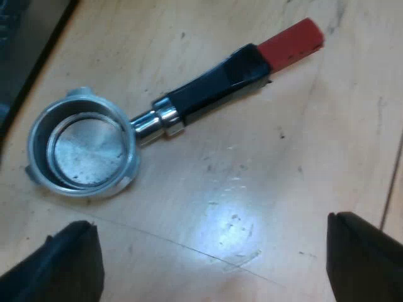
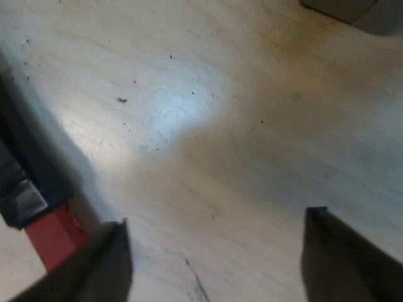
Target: Put the handle in the coffee machine
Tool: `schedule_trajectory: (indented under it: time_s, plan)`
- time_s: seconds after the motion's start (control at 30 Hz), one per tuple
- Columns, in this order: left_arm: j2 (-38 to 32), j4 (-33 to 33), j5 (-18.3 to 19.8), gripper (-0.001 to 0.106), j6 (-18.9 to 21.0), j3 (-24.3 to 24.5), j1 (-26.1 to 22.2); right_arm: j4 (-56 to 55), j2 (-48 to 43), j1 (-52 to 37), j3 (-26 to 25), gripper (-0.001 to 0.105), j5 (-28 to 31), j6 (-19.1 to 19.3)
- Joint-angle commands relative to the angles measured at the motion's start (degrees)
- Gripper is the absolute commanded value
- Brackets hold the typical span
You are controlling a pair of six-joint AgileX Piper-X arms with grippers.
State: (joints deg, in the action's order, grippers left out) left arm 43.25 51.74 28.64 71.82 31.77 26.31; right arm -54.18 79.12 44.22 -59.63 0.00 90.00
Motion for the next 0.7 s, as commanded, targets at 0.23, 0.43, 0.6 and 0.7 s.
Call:
schedule_trajectory:
  time_s: [0.23,0.43,0.6,0.7]
  plan:
    - [0.02,-2.82,-2.05,0.075,0.41,-0.98,0.17,0.71,5.06,0.15,-0.31,0.000,-2.46,0.19]
    - [0.02,-2.82,-3.98,0.075,1.93,-0.98,0.17,1.61,8.41,1.35,-0.31,0.000,-3.30,0.19]
    - [0.02,-2.82,-4.02,0.075,2.27,-0.98,0.17,1.59,11.00,5.62,-0.31,0.000,-3.67,-0.04]
    - [0.02,-2.82,-4.82,0.075,2.79,-0.98,0.17,1.59,11.82,8.15,-0.31,0.000,-3.69,-0.31]
